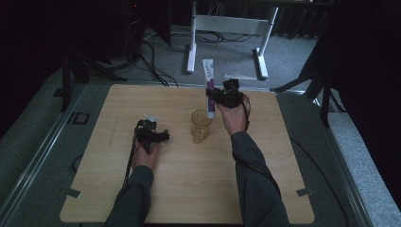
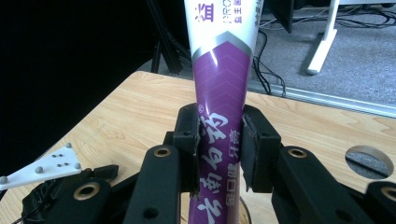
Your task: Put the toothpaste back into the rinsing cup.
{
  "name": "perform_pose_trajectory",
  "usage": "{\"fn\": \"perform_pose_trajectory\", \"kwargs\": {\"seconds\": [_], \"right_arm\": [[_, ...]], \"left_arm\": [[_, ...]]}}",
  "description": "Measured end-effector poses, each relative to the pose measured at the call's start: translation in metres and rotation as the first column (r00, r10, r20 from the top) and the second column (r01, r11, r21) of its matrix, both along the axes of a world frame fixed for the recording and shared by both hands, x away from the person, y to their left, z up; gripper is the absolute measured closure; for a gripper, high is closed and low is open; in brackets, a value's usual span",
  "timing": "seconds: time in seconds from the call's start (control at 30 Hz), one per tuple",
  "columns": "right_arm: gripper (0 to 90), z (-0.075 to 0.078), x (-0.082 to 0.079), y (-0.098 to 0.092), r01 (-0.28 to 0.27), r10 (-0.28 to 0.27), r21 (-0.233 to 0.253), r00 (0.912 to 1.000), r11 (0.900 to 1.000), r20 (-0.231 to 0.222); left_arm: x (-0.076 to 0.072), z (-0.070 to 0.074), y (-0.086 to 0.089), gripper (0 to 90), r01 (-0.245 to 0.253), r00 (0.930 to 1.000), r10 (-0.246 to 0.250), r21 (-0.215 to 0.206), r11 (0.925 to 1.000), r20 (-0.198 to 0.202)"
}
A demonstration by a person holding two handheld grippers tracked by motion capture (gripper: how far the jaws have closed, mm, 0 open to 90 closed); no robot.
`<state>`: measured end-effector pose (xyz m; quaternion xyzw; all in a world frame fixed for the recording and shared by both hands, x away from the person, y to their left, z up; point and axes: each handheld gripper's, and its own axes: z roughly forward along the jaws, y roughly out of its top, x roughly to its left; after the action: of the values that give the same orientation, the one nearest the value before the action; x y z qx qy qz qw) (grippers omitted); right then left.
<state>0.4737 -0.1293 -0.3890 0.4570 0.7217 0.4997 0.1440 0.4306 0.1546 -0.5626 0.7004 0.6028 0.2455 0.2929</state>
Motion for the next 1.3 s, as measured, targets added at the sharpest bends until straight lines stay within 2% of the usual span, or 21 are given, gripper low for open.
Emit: {"fn": "perform_pose_trajectory", "kwargs": {"seconds": [0.4, 0.8, 1.3], "right_arm": [[70.4, -0.005, 0.003, 0.004, 0.007, -0.007, -0.007, 1.0000, 1.000, -0.004], [69.9, -0.015, 0.007, 0.015, 0.009, -0.009, -0.021, 0.9999, 1.000, -0.012], [69.3, -0.019, 0.007, 0.019, 0.005, -0.005, -0.037, 0.9999, 0.999, -0.015]], "left_arm": [[0.000, 0.000, 0.000, 14.4, 0.000, 1.0000, 0.000, 0.001, 1.0000, 0.000], [0.000, 0.000, 0.000, 14.4, 0.000, 1.0000, 0.000, 0.000, 1.0000, 0.001], [0.000, 0.000, 0.000, 14.4, -0.001, 1.0000, 0.001, 0.000, 1.0000, 0.001]]}}
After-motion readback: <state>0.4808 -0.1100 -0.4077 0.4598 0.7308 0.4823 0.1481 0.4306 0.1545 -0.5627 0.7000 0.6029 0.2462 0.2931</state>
